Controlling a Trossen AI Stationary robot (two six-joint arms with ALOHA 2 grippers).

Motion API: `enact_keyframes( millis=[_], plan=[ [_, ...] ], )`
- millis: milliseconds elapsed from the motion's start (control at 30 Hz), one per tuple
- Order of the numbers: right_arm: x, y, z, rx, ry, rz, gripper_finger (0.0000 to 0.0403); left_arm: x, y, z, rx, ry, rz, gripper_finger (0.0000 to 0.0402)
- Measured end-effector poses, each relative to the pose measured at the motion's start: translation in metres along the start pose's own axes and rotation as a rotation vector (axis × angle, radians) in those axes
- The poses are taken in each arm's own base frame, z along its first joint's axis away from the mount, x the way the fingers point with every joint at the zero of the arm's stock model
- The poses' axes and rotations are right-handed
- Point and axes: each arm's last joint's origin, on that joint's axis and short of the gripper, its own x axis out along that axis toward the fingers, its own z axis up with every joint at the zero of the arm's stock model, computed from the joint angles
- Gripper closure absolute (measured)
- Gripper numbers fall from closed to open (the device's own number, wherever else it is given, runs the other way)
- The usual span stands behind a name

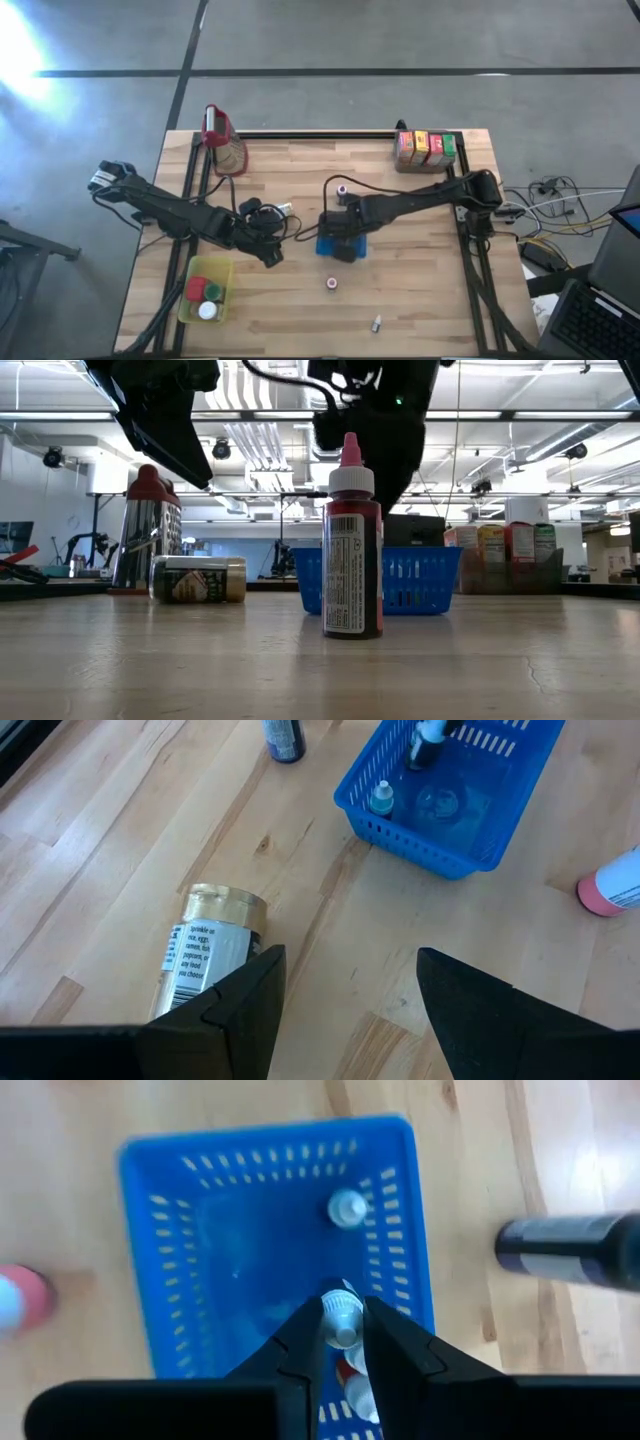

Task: Pick & Place Kitchen Items
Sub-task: Put the small blue food coloring bottle into the blue bin

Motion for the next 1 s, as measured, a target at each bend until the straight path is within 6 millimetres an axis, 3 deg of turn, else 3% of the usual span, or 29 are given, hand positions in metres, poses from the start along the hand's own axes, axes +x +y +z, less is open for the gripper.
enact_keyframes(
  millis=[300,1000],
  plan=[
    [0.018,-0.005,-0.005,0.0,-0.031,0.006,0.0355,0.0,0.0,0.0,0.0,0.0,0.0,0.017],
    [0.036,-0.011,-0.006,-0.01,-0.106,0.028,0.0347,0.0,0.0,0.0,0.0,0.0,0.0,0.017]
  ],
)
